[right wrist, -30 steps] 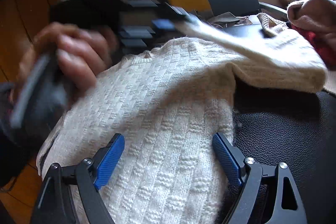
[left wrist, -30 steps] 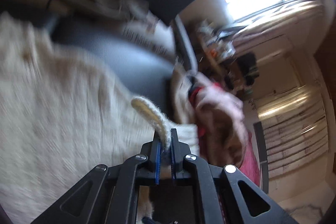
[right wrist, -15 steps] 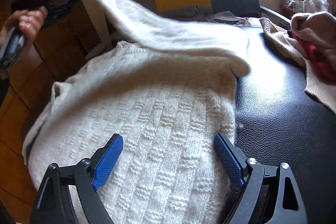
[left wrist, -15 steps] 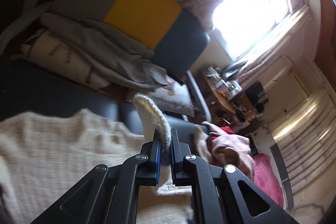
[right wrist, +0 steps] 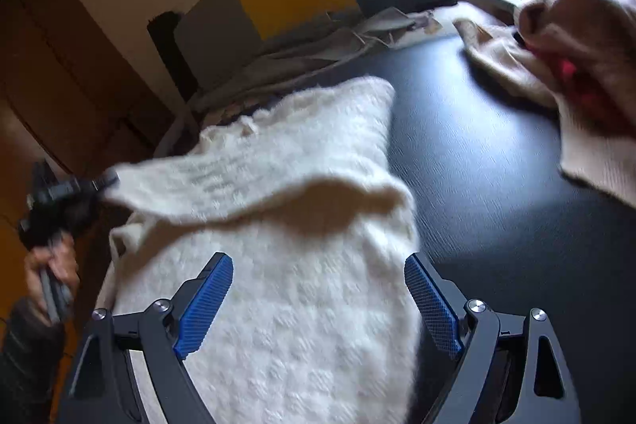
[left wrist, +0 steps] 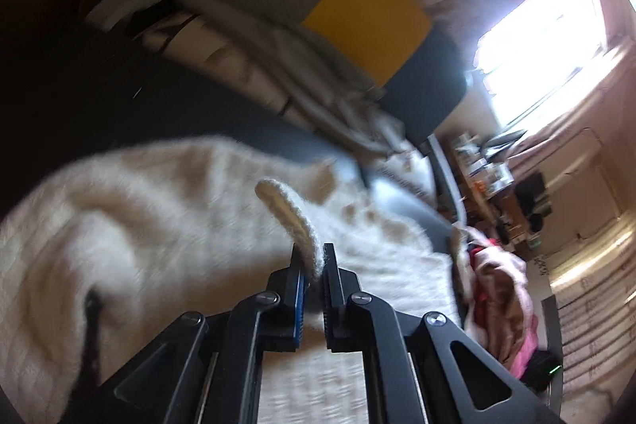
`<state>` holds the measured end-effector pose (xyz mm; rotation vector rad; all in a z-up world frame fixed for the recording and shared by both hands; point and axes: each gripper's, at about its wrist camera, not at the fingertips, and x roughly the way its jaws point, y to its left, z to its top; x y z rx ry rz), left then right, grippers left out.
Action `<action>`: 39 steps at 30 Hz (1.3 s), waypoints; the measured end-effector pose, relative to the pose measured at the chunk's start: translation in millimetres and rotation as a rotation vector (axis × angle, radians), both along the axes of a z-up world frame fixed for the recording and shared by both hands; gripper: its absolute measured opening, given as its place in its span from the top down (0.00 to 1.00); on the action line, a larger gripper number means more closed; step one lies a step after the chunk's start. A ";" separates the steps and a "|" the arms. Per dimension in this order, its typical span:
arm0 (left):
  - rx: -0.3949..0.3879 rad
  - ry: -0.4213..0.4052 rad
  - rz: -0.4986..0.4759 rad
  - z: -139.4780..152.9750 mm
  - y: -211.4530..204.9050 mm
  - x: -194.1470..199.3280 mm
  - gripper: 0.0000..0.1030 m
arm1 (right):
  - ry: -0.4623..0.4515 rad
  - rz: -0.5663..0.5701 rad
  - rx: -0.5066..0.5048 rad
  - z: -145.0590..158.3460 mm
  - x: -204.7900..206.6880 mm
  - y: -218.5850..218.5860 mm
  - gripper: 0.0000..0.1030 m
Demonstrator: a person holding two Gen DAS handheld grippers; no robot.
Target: Fold clothes
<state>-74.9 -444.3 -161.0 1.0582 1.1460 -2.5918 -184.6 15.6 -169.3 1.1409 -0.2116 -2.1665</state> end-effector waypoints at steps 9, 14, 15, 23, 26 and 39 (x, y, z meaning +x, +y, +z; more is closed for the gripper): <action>0.067 0.013 0.026 -21.0 -14.7 26.3 0.95 | 0.170 0.098 0.226 5.8 -41.3 -97.5 0.13; -0.183 -0.169 0.049 -26.3 -13.9 9.1 0.93 | 0.105 0.069 0.319 -22.7 -69.8 -109.1 0.13; -0.209 -0.237 0.066 -36.2 -14.1 6.2 0.93 | 0.082 0.060 0.330 -30.8 -73.1 -108.7 0.12; -0.211 -0.106 0.258 -5.2 -1.4 35.9 0.84 | 0.169 0.092 0.321 -42.8 -62.2 -105.6 0.03; -0.316 -0.095 0.135 8.5 29.2 8.1 0.83 | 0.164 0.096 0.326 -40.3 -64.3 -106.9 0.03; -0.334 -0.106 0.064 -57.1 41.2 -20.3 0.81 | 0.173 0.064 0.360 -48.2 -114.5 -131.6 0.00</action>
